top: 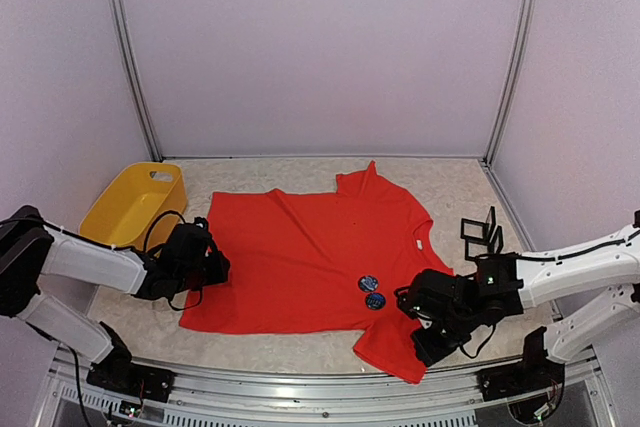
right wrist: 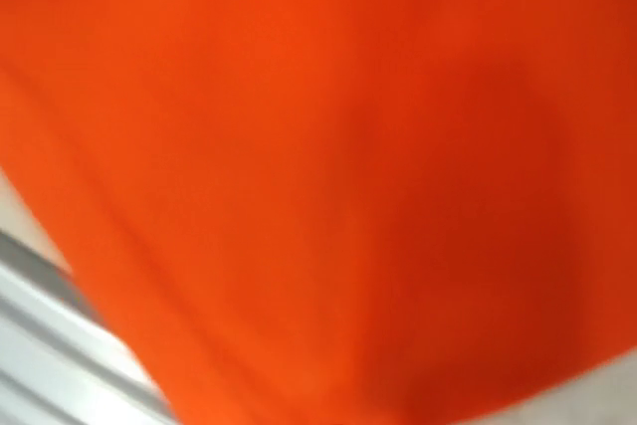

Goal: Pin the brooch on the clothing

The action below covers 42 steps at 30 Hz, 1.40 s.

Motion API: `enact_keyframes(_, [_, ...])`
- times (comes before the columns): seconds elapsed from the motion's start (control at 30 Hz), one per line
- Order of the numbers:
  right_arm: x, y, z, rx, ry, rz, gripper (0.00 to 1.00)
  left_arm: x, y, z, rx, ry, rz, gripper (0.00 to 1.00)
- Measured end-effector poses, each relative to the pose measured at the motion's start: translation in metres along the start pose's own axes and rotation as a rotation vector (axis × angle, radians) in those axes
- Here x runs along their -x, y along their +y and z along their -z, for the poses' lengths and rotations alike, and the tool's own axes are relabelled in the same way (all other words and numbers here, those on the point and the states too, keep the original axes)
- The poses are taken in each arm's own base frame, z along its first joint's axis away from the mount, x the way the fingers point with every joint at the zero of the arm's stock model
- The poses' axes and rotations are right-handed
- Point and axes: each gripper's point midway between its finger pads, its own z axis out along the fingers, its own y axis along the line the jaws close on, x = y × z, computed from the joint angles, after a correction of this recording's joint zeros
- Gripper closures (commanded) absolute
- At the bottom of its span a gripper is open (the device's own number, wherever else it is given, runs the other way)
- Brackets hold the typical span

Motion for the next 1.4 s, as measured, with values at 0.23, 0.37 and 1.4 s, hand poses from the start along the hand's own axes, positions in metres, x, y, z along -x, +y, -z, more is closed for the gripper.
enact_keyframes(0.23, [0.135, -0.040, 0.049, 0.003, -0.332, -0.026, 1.00, 0.030, -0.022, 0.016, -0.049, -0.073, -0.025, 0.64])
enact_keyframes(0.37, [0.225, -0.099, 0.069, -0.080, -0.494, -0.051, 1.00, 0.089, -0.033, 0.001, -0.038, -0.135, -0.017, 0.64])
enact_keyframes(1.4, [0.394, -0.286, -0.003, -0.254, -0.550, -0.102, 1.00, 0.150, 0.010, -0.159, 0.031, -0.046, 0.032, 0.65])
